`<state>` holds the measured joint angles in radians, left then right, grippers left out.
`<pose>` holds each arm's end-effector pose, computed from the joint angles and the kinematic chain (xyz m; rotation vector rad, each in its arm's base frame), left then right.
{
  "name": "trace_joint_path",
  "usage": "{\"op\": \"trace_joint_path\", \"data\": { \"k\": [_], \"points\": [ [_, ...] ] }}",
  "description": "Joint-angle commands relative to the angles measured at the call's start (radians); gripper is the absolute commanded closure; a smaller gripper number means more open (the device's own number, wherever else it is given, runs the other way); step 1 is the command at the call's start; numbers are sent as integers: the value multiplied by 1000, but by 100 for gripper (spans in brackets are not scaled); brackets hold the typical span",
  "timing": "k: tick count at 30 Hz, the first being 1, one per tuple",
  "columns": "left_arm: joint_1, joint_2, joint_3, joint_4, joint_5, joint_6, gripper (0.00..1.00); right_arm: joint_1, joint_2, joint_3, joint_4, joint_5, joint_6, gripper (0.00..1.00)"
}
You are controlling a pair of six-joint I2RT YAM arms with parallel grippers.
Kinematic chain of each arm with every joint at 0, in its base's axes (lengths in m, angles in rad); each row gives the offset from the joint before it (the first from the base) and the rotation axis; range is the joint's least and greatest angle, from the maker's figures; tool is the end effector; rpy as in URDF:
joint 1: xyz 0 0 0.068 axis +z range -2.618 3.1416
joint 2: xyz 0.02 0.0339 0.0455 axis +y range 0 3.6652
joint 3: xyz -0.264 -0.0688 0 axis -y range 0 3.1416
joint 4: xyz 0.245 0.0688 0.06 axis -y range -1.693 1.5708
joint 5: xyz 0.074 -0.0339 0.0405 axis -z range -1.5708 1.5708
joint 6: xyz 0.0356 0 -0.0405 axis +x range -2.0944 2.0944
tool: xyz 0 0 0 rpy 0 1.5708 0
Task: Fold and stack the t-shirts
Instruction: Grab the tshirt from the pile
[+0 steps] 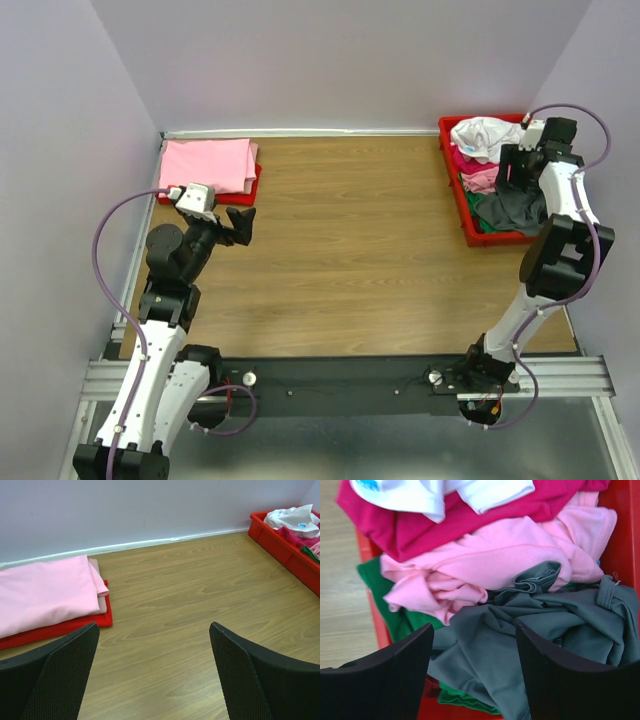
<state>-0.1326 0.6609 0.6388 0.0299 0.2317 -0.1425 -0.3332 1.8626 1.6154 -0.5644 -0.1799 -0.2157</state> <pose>0.1640 -0.0301 0.3310 0.1759 1.5671 -0.3970 0.4020 -0.1324 0.2855 0.0539 2.3655 -0.0504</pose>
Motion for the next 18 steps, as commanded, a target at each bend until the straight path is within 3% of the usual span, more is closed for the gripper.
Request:
{"op": "trace_joint_path", "data": {
  "k": [1, 3, 7, 9, 10, 12, 18],
  "points": [
    [-4, -9, -13, 28, -2, 9, 1, -1, 84, 43, -52, 56, -40, 30],
    [-4, -6, -13, 27, -2, 9, 2, -1, 112, 61, -57, 48, -31, 34],
    [-4, 0, -13, 24, -8, 11, 2, 0, 133, 86, -65, 33, -25, 63],
    [-2, -1, -13, 22, -11, 11, 1, 0, 95, 67, -61, 20, -30, 76],
    [-2, 0, -11, 22, -11, 11, 2, 0, 80, 61, -63, 17, -31, 89],
    [-4, 0, -11, 22, -9, 12, 2, 0, 25, 40, -63, 13, -36, 100],
    [-4, 3, -11, 21, -5, 11, 2, 0, -150, 3, -63, -9, -34, 100]
  ]
}}
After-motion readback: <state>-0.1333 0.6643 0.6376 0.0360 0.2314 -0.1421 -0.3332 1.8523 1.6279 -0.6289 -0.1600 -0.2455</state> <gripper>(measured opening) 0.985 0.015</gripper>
